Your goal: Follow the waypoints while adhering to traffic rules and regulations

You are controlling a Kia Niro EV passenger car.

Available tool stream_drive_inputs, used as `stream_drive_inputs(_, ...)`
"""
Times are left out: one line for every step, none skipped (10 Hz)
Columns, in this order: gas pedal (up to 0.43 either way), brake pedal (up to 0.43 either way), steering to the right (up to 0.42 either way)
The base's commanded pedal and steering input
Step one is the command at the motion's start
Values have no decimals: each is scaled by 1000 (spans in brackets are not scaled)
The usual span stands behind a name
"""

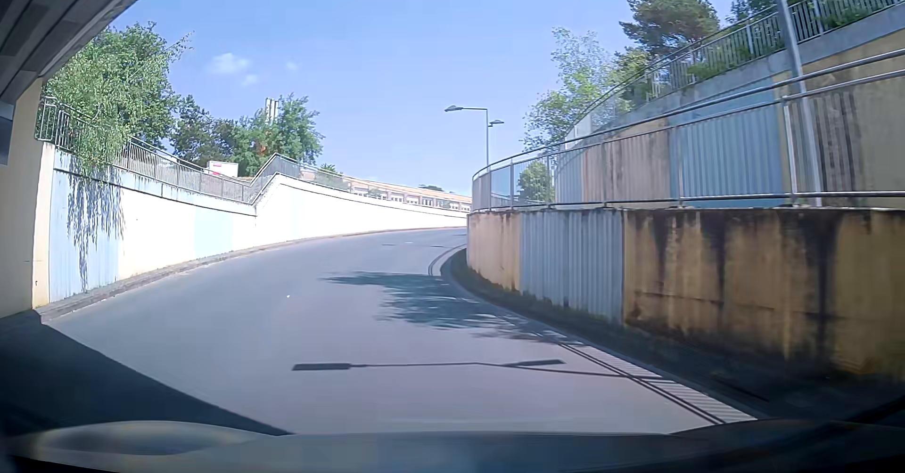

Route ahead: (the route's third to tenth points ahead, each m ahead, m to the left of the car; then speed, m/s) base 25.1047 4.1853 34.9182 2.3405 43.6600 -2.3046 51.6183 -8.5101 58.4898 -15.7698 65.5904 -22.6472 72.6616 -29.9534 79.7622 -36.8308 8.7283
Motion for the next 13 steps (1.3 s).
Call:
stream_drive_inputs(220,0,-127)
stream_drive_inputs(220,0,-113)
stream_drive_inputs(220,0,-96)
stream_drive_inputs(220,0,-81)
stream_drive_inputs(220,0,-68)
stream_drive_inputs(220,0,-49)
stream_drive_inputs(220,0,-28)
stream_drive_inputs(220,0,-17)
stream_drive_inputs(220,0,-12)
stream_drive_inputs(220,0,-4)
stream_drive_inputs(220,0,4)
stream_drive_inputs(220,0,19)
stream_drive_inputs(220,0,38)
